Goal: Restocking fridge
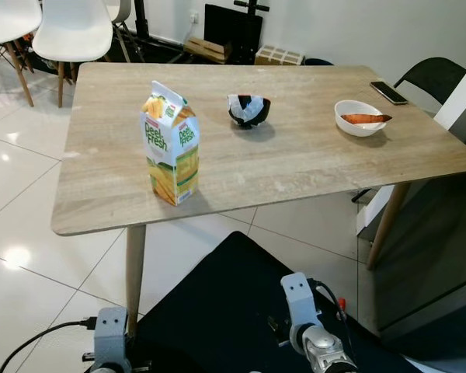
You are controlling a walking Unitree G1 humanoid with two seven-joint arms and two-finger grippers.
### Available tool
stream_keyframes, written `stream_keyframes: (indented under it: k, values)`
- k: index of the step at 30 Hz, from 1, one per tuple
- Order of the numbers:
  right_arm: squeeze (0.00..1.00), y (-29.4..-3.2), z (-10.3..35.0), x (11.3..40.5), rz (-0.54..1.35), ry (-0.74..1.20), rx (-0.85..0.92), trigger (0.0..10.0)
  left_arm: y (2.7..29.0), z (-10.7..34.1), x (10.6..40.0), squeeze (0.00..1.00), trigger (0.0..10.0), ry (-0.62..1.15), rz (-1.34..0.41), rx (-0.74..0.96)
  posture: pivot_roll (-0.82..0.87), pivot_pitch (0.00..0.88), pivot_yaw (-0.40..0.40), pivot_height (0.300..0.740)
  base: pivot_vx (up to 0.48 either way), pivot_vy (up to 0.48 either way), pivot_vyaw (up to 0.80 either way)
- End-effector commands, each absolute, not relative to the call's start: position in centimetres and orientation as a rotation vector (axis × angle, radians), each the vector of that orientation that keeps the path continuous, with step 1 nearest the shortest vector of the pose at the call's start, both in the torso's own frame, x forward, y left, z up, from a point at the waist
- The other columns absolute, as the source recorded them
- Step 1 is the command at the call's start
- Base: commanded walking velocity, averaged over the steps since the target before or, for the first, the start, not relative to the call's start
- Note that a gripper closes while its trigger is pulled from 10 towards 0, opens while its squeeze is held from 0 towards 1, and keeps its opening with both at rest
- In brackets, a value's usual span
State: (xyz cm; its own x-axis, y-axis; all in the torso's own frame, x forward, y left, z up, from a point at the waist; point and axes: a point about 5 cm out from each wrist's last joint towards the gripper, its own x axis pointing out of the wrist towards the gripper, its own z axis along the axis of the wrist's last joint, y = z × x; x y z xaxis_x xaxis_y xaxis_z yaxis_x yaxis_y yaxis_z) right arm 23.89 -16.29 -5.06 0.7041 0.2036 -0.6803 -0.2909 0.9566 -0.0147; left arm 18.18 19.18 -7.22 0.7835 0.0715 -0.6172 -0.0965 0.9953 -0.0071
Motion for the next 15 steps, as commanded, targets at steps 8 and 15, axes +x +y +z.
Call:
stream_keyframes:
  k: [8, 15]
  values:
    - [0.00, -16.4, -6.0, 22.5, 0.249, 0.790, -0.112, 10.0, 18.7, -7.5, 17.6, 0.00, 10.0, 0.663, 0.106, -0.059, 0.03, 0.040, -0.113, 0.740, 0.000, 0.000, 0.00]
    - [0.00, -17.1, -6.3, 22.0, 0.232, 0.825, -0.080, 10.0, 18.3, -7.5, 17.5, 0.00, 10.0, 0.661, 0.081, -0.071, 0.02, 0.025, -0.102, 0.740, 0.000, 0.000, 0.00]
